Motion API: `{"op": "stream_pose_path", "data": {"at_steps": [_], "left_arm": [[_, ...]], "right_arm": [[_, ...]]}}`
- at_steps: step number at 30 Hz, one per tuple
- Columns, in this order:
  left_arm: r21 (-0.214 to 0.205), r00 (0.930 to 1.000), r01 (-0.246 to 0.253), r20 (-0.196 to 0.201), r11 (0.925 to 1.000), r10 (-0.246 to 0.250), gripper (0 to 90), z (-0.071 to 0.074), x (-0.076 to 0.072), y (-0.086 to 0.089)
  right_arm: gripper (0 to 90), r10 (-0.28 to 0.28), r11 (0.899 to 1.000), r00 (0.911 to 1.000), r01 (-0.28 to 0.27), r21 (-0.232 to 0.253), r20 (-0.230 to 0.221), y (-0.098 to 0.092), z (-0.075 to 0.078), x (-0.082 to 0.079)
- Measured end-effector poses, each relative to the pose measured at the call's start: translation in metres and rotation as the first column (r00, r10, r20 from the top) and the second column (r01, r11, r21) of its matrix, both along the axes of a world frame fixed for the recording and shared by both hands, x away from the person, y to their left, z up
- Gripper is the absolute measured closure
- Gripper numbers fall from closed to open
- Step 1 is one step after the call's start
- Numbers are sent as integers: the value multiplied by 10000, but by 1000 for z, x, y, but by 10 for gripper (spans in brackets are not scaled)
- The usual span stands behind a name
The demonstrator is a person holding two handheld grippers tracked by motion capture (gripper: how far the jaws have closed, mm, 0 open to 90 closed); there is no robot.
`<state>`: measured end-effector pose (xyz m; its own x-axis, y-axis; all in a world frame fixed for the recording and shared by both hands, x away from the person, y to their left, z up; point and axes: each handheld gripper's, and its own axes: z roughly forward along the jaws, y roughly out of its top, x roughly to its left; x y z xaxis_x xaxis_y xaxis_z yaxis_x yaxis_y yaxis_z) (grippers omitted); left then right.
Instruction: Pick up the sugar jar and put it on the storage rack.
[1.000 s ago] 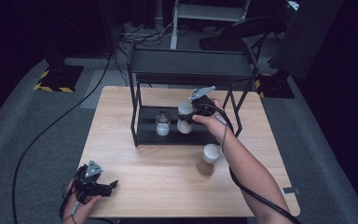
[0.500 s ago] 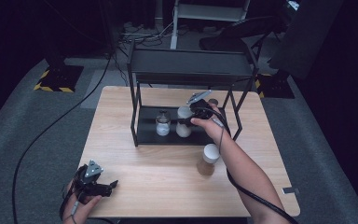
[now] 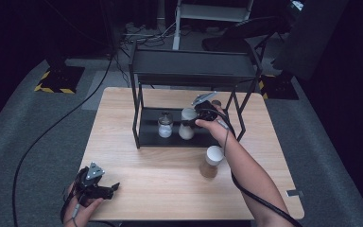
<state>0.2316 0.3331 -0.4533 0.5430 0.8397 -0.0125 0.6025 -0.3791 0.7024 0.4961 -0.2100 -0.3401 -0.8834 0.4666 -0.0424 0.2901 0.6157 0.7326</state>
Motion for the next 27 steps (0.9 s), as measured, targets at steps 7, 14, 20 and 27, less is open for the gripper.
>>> {"op": "stream_pose_path", "data": {"at_steps": [7, 14, 20, 27], "left_arm": [[15, 10000, -49, -14, 10000, 49, 32, 0, -1, -1], [6, 9999, -125, -29, 9999, 125, 27, 0, -1, -3], [10, 9999, -131, -32, 9999, 131, 27, 0, -1, -3], [13, 9999, -117, -27, 9999, 117, 27, 0, -1, -2]], "right_arm": [[121, -290, 9987, 9994, 281, 425, 199, -7, 11, -12], [76, -636, 9964, 9959, 597, 604, 638, -20, 32, -39], [75, -621, 9951, 9941, 548, 821, 888, -34, 47, -62], [75, -646, 9924, 9926, 532, 1106, 1027, -52, 60, -86]]}}
